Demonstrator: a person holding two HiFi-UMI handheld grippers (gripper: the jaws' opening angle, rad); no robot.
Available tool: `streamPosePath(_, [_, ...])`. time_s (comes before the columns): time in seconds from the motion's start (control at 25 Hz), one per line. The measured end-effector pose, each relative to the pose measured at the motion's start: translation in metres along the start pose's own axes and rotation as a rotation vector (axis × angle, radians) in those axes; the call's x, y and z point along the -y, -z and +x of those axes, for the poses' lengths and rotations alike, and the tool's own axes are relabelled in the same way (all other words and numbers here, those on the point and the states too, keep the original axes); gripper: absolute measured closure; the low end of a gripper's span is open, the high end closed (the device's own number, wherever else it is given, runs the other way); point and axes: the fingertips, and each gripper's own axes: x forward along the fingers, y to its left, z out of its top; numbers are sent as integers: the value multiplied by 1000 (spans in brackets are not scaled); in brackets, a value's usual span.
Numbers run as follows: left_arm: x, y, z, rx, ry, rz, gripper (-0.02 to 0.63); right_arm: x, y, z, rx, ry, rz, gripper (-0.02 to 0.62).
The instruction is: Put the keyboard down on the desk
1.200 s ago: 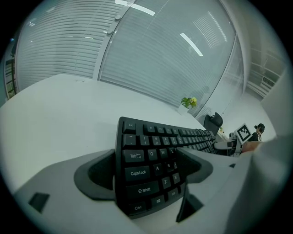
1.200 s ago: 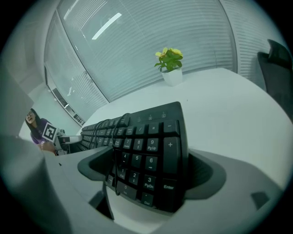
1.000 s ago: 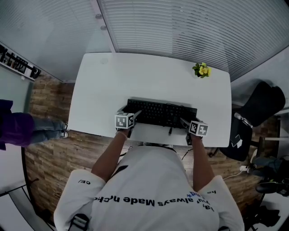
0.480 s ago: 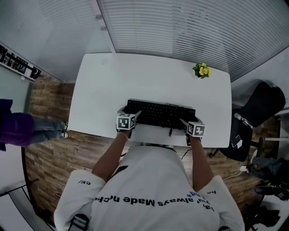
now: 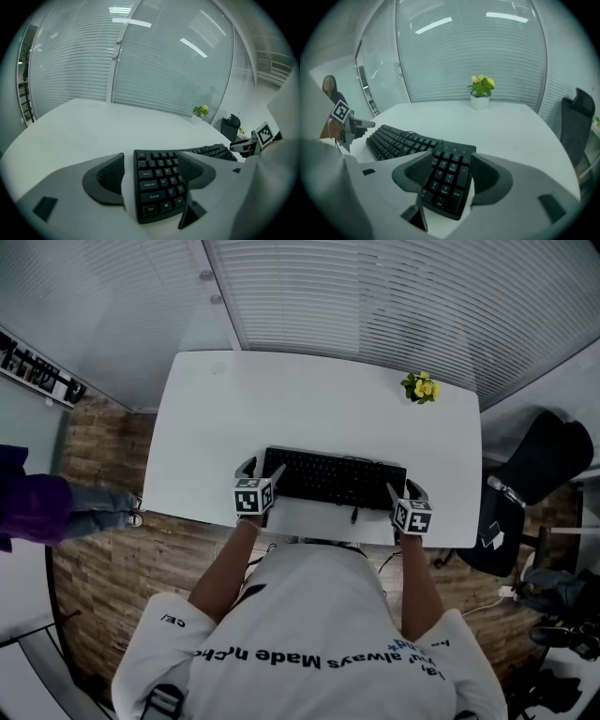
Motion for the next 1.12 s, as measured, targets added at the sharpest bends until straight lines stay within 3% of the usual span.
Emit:
streamPosePath(0.16, [10, -29, -19, 99, -3, 35, 360, -7, -31, -21, 82, 1, -64, 407])
streamPosePath(0.4, [50, -77, -48, 223, 94, 83, 471, -31, -82, -58, 209, -57, -99, 493])
streamPosePath(0.88, [125, -159, -120, 432, 278, 182, 558, -97, -159, -137, 390, -178, -184, 558])
streamPosePath(1.12, [155, -190, -157, 513, 364, 185, 572, -125, -189, -171, 464, -239, -217, 580])
